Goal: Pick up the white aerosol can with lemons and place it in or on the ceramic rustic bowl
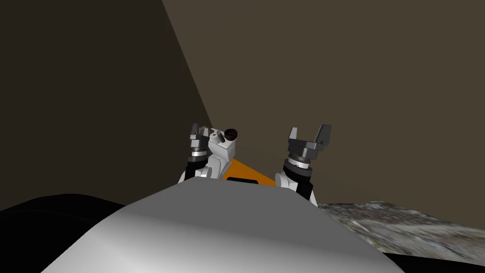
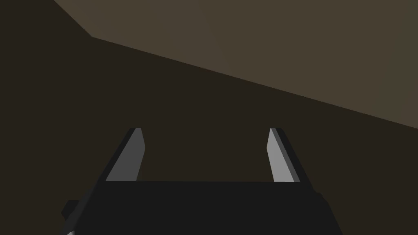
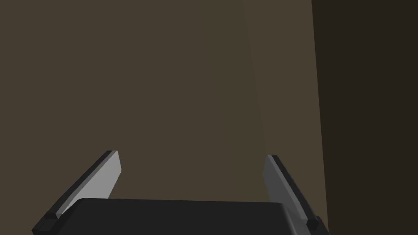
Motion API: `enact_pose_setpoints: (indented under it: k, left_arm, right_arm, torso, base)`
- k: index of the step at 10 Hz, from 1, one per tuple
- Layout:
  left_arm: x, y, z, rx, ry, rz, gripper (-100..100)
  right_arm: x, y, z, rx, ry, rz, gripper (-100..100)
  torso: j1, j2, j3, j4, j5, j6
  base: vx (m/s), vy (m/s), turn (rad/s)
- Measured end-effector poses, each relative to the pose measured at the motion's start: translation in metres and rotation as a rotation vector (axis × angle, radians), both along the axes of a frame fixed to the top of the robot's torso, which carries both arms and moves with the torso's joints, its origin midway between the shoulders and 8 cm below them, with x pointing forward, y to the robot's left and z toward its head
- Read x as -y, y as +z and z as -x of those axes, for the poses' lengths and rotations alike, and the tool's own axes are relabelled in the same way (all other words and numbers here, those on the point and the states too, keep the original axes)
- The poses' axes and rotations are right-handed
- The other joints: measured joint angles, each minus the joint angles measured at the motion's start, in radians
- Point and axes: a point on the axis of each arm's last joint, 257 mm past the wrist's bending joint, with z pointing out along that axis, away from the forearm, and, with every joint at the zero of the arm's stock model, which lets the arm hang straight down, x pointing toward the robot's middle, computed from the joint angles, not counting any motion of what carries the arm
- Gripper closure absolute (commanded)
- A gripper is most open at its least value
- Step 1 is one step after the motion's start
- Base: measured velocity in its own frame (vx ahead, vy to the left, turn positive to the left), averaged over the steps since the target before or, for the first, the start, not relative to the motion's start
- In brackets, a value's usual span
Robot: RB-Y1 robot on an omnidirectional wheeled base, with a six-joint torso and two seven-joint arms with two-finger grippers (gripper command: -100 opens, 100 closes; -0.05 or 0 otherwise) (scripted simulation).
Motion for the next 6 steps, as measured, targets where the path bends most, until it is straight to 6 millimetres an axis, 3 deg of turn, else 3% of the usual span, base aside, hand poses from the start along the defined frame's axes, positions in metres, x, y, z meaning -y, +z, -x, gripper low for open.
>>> enact_pose_setpoints:
  k: [4,6]
  left_arm:
    - [0.012,-0.009,-0.004,-0.035,-0.034,-0.12,-100]
    - [0.019,-0.017,-0.008,-0.055,-0.04,-0.184,-100]
  right_arm:
    - [0.0,0.0,0.0,0.0,0.0,0.0,0]
    - [0.0,0.0,0.0,0.0,0.0,0.0,0]
  torso:
    - [0.004,0.004,0.002,0.001,0.001,0.0]
    - [0.007,0.005,0.003,0.001,0.001,0.0]
  base:
    - [-0.051,0.054,-0.007]
    - [-0.105,0.131,-0.01]
